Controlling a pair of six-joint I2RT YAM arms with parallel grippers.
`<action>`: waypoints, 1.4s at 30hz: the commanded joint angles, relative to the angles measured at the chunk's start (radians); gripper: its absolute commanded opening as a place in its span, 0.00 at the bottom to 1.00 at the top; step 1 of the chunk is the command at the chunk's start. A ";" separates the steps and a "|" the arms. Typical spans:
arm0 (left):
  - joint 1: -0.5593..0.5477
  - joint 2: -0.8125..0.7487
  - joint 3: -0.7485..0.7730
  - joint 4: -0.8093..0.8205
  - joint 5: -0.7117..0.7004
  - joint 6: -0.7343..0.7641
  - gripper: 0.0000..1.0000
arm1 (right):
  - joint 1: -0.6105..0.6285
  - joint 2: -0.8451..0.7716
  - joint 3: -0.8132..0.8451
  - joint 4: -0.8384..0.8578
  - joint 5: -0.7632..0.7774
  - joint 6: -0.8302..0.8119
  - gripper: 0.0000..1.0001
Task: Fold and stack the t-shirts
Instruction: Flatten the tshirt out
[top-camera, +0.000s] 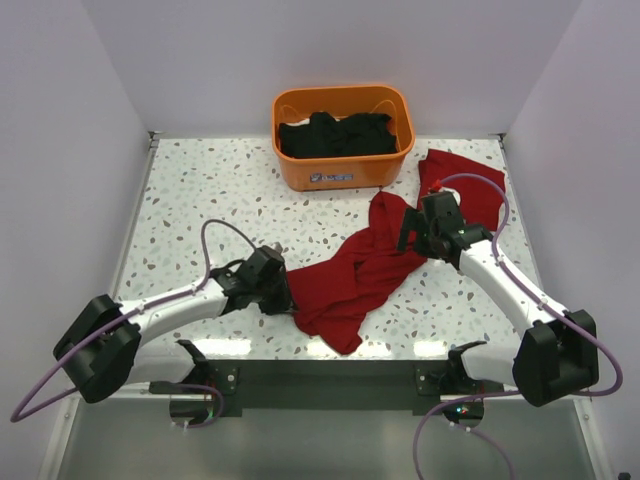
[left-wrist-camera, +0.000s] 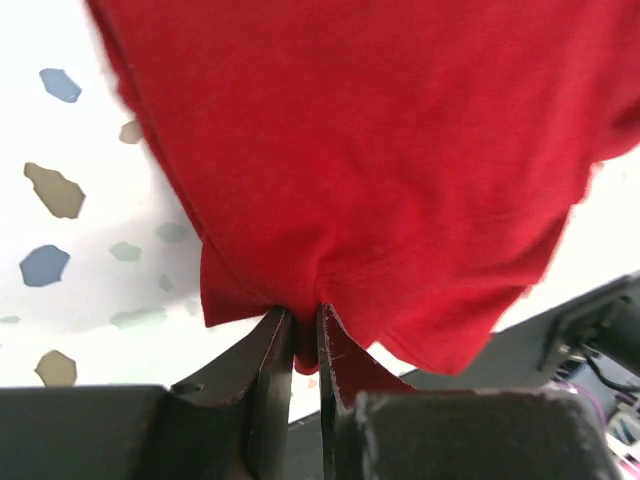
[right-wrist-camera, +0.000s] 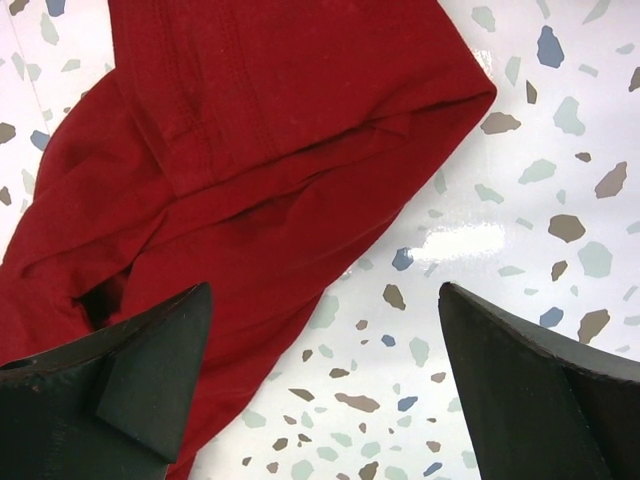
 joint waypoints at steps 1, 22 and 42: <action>-0.006 -0.067 0.065 -0.040 -0.013 0.005 0.19 | 0.001 -0.004 0.035 -0.002 0.040 -0.018 0.99; 0.006 -0.226 0.114 -0.197 -0.189 0.042 0.00 | 0.003 0.080 0.099 0.098 -0.088 -0.118 0.99; 0.197 -0.185 0.182 -0.234 -0.237 0.120 0.00 | 0.108 0.496 0.302 0.020 0.186 -0.148 0.61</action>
